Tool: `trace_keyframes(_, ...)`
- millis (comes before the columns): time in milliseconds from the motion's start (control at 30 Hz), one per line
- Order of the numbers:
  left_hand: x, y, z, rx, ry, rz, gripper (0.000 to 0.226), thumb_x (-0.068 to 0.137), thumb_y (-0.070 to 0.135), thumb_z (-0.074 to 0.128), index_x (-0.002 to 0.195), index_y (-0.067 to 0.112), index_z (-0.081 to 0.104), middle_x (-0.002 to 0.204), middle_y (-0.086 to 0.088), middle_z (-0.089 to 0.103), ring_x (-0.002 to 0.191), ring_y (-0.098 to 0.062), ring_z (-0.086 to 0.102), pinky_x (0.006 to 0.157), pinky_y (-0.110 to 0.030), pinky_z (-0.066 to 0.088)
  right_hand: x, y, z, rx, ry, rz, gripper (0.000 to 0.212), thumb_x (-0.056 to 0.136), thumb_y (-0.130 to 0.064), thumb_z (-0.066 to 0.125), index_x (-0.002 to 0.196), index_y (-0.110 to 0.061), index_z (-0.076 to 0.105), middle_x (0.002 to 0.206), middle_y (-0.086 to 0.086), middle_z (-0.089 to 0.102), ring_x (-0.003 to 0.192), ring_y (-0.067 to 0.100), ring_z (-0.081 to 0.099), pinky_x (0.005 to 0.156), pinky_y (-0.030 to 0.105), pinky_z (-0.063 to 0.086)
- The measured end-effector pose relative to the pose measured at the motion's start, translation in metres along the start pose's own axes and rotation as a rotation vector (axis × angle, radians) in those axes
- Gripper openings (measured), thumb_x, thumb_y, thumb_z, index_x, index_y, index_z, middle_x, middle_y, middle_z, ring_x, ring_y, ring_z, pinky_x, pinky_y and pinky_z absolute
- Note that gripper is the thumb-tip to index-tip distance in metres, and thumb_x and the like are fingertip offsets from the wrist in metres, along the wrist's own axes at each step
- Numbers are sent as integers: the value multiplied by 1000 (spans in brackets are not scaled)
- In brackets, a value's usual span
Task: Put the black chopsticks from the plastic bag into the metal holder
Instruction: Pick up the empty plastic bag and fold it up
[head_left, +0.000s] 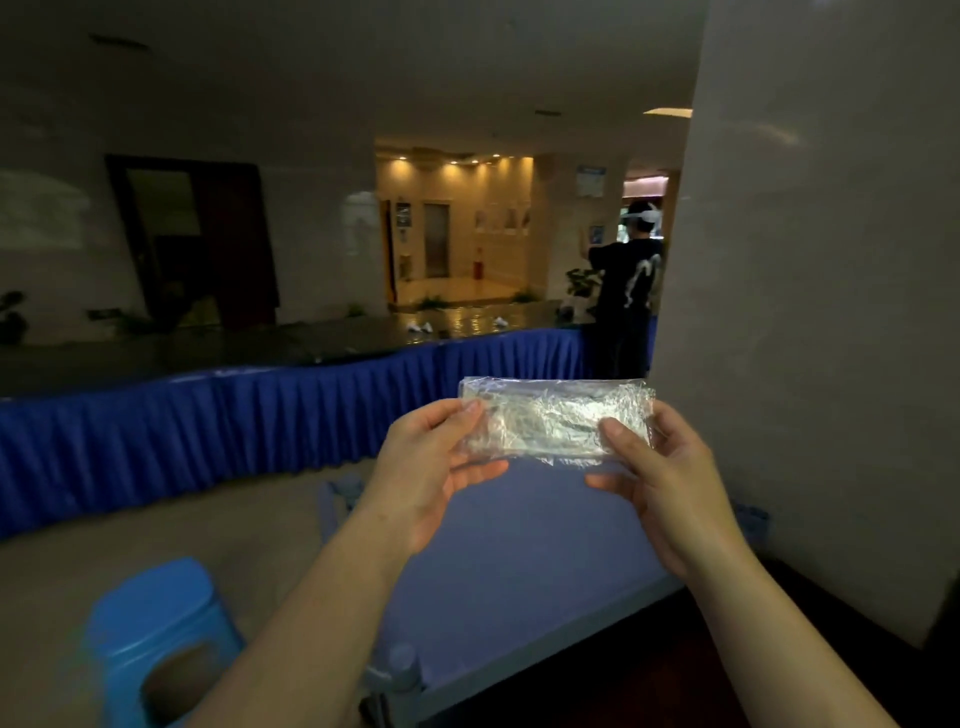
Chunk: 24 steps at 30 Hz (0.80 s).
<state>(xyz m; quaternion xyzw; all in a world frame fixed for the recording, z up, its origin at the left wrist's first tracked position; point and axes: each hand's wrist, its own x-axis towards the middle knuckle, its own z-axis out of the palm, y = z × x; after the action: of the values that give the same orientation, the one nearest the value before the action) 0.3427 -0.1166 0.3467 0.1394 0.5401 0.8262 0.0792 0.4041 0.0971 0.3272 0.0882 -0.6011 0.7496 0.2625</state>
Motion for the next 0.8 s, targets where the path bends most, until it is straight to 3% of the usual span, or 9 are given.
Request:
trace_keyframes(100,-10,7,-26,-14,68,13,17,93,18,70,104,8,77,114,-14,75,99,-30,75,72,-35,61,4,14,20,43,-30,59,24,89,-18,76,111,-24,73,109,-4,74,93,12,71,63,29,60)
trace_keyframes(167,-16,12,-44,-17,128,31,19,93,18,71,107,6,76,114,-15,75,95,-31,76,71,-35,61,6,23,38,59,-59,91,29,91,-16,74,120,-14,67,111,-1,75,95,14,72,63,29,60)
trace_keyframes(333,-36,18,-93,-11,226,72,27,89,21,74,110,5,74,120,-20,72,92,-31,76,71,-34,61,7,48,84,79,-162,132,23,92,-13,72,115,-15,67,96,-9,77,83,8,74,61,27,60)
trace_keyframes(467,-49,18,-132,-19,288,83,27,89,20,73,109,0,72,118,-27,68,88,-29,74,69,-32,60,5,74,120,92,-226,179,22,92,-16,74,113,-19,69,103,-3,78,88,13,75,63,28,60)
trace_keyframes(667,-46,18,-185,-22,349,89,16,91,17,69,101,5,73,99,-14,75,79,-24,75,65,-30,61,6,109,164,100,-250,241,28,92,-16,73,119,-14,67,104,-2,78,87,14,74,63,28,60)
trace_keyframes(800,-33,8,-236,17,378,74,9,92,16,68,92,10,75,89,-4,75,74,-19,74,64,-31,61,8,145,196,69,-249,275,19,93,-13,72,111,-16,68,90,-13,76,79,6,72,63,28,60)
